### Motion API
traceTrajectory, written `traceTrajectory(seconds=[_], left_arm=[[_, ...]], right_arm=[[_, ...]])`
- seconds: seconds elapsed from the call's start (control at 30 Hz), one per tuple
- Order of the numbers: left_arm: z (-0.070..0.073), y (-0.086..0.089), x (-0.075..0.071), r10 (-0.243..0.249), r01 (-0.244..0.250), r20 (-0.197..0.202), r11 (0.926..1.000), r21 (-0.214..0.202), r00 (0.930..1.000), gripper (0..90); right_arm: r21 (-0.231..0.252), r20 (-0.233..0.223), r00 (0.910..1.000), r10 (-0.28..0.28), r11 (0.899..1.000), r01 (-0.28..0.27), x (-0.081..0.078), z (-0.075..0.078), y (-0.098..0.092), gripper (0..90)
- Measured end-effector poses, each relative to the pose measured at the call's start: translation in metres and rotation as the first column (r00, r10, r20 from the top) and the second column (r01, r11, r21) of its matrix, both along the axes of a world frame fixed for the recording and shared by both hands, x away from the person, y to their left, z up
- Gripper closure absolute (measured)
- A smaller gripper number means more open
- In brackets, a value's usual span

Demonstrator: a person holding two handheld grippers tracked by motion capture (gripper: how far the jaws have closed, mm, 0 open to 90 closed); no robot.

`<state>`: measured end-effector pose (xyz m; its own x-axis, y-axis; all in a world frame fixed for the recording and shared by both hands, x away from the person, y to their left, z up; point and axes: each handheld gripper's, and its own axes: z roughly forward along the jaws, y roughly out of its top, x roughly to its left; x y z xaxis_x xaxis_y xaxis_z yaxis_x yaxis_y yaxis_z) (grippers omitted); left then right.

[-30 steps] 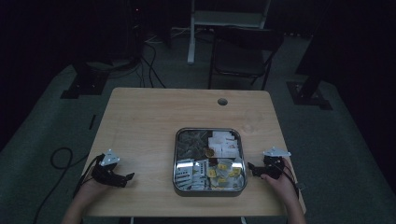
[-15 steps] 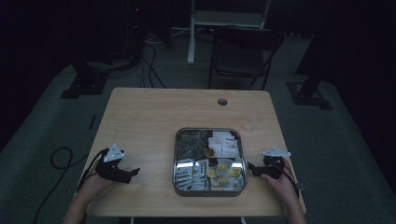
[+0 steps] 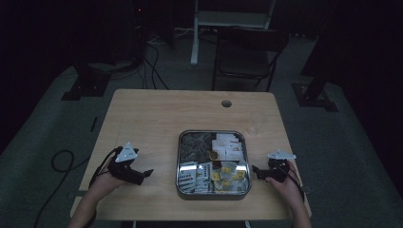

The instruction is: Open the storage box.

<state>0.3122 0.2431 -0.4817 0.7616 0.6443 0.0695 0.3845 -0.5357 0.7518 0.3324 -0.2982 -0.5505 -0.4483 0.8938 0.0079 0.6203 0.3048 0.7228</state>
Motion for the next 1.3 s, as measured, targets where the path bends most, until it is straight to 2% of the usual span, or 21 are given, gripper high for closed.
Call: traceTrajectory(seconds=[0.27,0.37,0.67,0.87,1.17,1.3], left_arm=[[0.007,-0.02,0.004,-0.061,0.061,0.009,0.9981,-0.007,0.9981,1.1],[0.008,-0.025,0.005,-0.073,0.073,0.011,0.9973,-0.002,0.9973,1.1],[0.011,-0.041,0.008,-0.114,0.114,0.011,0.9932,-0.02,0.9934,1.1],[0.013,-0.054,0.01,-0.157,0.158,0.013,0.9872,-0.024,0.9875,1.1],[0.014,-0.068,0.014,-0.191,0.191,0.011,0.9811,-0.029,0.9815,1.1],[0.015,-0.075,0.016,-0.214,0.214,0.012,0.976,-0.039,0.9768,1.1]], right_arm=[[0.0,0.0,1.0,0.0,1.0,0.0,0.0,0.0,0.0,11.0],[0.0,0.0,1.0,0.0,1.0,0.0,0.0,0.0,0.0,11.0],[0.0,0.0,1.0,0.0,1.0,0.0,0.0,0.0,0.0,11.0],[0.0,0.0,1.0,0.0,1.0,0.0,0.0,0.0,0.0,11.0],[0.0,0.0,1.0,0.0,1.0,0.0,0.0,0.0,0.0,11.0],[0.0,0.0,1.0,0.0,1.0,0.0,0.0,0.0,0.0,11.0]])
